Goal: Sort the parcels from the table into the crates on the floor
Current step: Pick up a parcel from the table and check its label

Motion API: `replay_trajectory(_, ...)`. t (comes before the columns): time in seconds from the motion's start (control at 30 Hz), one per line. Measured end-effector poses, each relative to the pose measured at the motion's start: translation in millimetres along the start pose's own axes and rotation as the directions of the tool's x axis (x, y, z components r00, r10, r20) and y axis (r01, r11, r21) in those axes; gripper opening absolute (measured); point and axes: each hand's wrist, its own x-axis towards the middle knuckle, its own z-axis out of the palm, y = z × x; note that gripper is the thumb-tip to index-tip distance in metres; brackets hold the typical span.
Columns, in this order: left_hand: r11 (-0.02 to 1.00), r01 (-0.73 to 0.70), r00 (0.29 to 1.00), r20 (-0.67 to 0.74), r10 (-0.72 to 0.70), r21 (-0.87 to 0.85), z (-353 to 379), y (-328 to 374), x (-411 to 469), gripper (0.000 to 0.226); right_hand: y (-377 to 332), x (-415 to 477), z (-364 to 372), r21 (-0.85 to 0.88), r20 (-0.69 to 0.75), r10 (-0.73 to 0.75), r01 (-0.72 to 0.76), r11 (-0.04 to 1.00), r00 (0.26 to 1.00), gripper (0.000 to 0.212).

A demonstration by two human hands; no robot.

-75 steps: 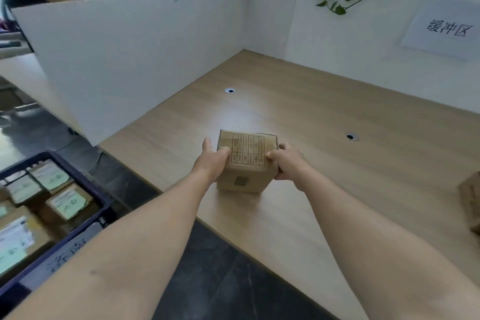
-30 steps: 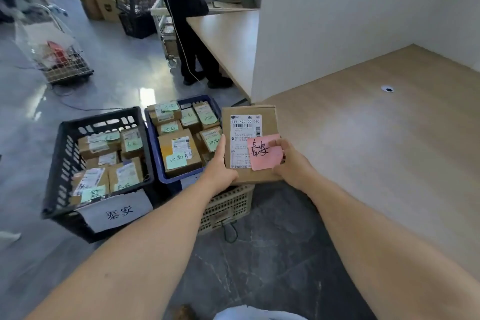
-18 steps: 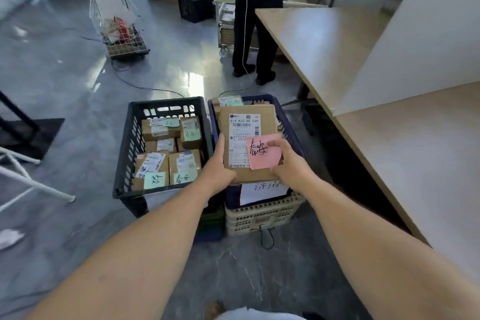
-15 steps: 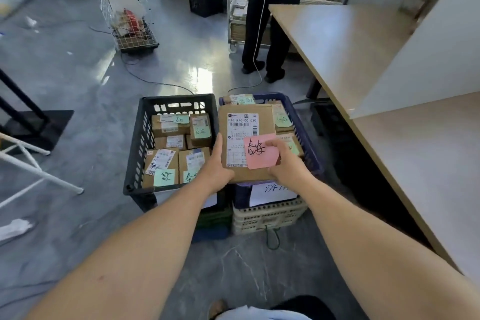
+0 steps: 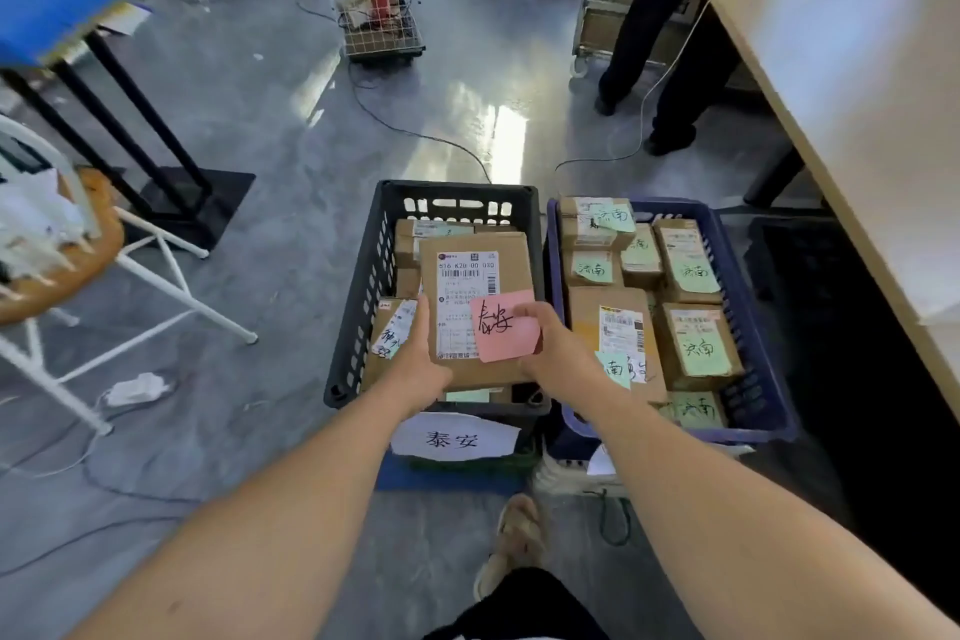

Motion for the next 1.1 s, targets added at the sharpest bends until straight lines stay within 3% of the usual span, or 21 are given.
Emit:
replay_trajectory(0.27,0.983,0.104,0.994,-0.047,-0.098,0.154,-39.2,-31.2,55.7,0.107,-10.8,71.3,44.9,0.037,0.16,-0.028,0.023,0.999,0.987,0.057)
replay_trajectory(0.53,0.983,0.172,0.984,0.028,-0.174,0.068,-60.0,-86.4,87.1,0.109,-10.7,107.6,110.5,0.041,0.269,0.009,-0.02,0.999,0.963,0.065)
replay_trajectory(0.7,0.918,0.088,0.99,0.069,-0.124,0.385,-66.2,-116.2,105.9,0.097,-2.2,122.8,144.6,-0.001,0.275,0.048,-0.05,0.999,0.96,0.064)
replay_trajectory(0.87,0.75,0.107,0.977,0.069,-0.2,0.653,-64.7,-135.3,109.0,0.084,-5.1,125.1,162.7,-0.09,0.301,0.067,-0.042,0.995,0.951,0.065)
replay_trajectory(0.97,0.697,0.11,0.984,0.019,-0.175,0.709,-64.7,-131.2,112.5,0.071,-8.9,126.9,163.2,-0.187,0.359,0.096,-0.029,0.982,0.928,0.069)
replay_trajectory(1.1,0.712,0.083,0.995,-0.014,-0.102,0.697,-67.5,-118.0,112.2,0.043,-17.9,125.0,158.5,-0.258,0.359,0.125,-0.03,0.966,0.925,0.068)
